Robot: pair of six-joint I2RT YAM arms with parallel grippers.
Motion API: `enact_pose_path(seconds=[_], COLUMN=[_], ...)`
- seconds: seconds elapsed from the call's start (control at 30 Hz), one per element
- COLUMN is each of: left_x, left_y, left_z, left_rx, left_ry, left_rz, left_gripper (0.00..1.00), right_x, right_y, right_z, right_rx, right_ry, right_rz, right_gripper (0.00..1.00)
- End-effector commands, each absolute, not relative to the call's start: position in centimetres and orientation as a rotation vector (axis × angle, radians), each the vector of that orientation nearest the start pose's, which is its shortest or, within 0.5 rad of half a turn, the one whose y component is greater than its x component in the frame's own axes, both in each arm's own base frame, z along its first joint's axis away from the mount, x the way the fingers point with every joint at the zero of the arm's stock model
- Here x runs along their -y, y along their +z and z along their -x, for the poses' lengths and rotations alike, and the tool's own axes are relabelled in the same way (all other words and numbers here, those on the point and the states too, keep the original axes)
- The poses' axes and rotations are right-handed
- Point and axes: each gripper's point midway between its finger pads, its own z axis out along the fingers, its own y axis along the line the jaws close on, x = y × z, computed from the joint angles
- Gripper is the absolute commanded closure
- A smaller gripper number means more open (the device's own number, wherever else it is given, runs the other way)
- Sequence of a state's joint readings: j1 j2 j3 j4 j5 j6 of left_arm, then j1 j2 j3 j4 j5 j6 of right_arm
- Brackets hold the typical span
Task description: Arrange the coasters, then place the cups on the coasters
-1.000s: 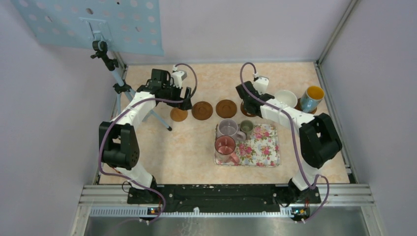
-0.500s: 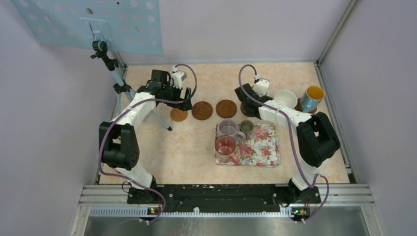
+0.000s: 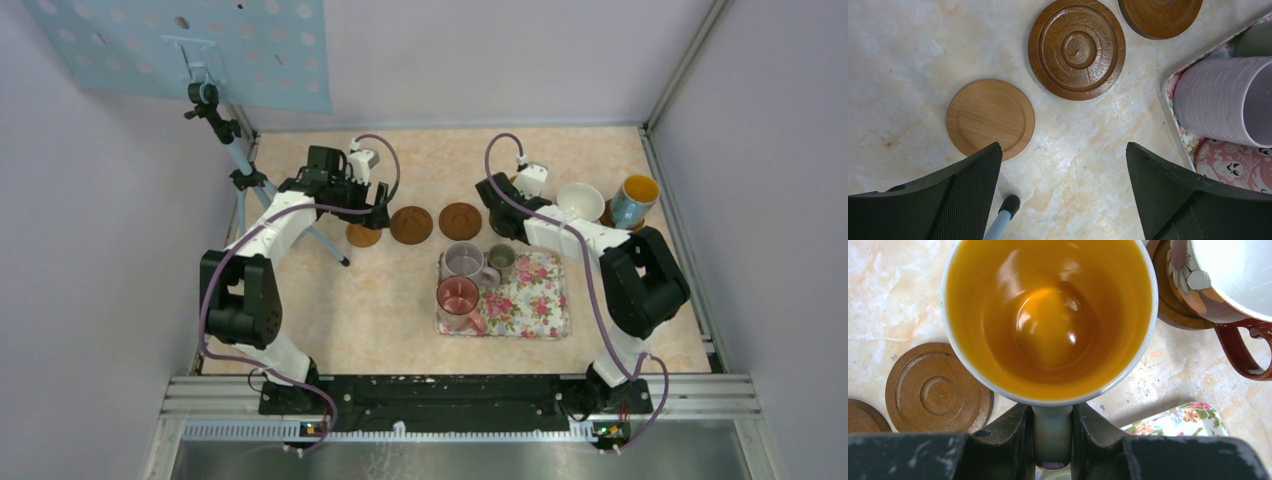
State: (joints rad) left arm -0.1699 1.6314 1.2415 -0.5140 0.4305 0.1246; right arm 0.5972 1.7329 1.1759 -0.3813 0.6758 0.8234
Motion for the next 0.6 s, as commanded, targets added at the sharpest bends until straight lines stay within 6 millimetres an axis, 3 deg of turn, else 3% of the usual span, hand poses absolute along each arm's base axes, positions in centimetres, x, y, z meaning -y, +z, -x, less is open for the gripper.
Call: enact_pose_path(seconds=[0.0,0.3,0.57], left_x=[13.8,13.7,13.7], left_y=[14.9,14.8,14.8], left_z=[-38.6,-38.6,-38.5], left_rx=[-2.300,-2.302,-2.300], left_ry=[-0.563,-0.556,-0.559], left_rz=[-0.536,-0.526,-0.523], left_gripper=[0.01,0.01,0.01], right_x=[-17.6,-18.3,-19.4], right_y=[10.5,9.6,11.3], right_z=[-40.1,-38.8,-38.7], right_rx=[-2.139,-2.198,-2.194], right_ry=[-0.025,0.034,0.107], right_rz=[-0.564,-0.568,-0.528], right_gripper=[0.84,0.47,0.42])
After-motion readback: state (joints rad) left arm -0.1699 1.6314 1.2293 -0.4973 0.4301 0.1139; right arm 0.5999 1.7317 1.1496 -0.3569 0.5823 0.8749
